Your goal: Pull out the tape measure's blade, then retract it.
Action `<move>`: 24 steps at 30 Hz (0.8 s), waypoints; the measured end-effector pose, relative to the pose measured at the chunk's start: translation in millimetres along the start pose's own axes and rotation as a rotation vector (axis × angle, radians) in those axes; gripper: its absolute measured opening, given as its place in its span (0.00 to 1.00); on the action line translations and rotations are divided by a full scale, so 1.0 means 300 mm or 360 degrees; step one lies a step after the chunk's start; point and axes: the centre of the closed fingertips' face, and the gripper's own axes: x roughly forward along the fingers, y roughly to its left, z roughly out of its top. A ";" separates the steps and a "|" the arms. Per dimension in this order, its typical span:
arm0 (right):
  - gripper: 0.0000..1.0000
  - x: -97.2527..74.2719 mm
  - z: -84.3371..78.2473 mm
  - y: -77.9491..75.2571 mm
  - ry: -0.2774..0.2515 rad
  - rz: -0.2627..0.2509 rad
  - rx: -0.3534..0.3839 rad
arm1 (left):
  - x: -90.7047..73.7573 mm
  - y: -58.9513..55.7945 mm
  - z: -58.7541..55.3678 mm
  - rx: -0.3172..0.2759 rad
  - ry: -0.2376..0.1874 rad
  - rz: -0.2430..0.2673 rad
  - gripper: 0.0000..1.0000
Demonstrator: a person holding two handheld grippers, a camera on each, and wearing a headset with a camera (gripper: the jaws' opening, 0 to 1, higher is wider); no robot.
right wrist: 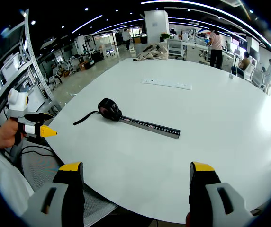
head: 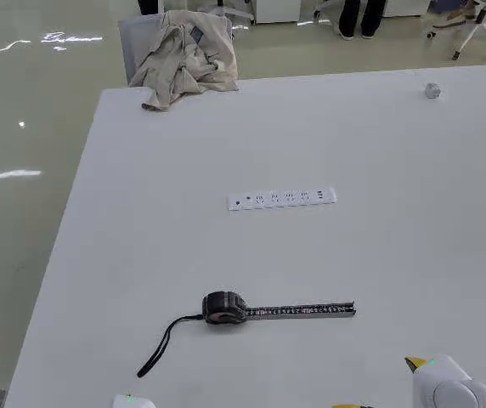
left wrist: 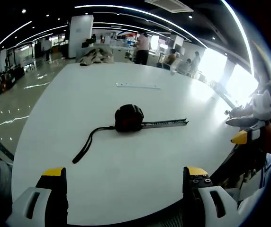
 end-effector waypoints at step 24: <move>0.93 0.023 -0.006 -0.027 0.0005 0.0006 -0.0031 | 0.056 -0.072 0.058 -0.0024 -0.0021 -0.0021 0.97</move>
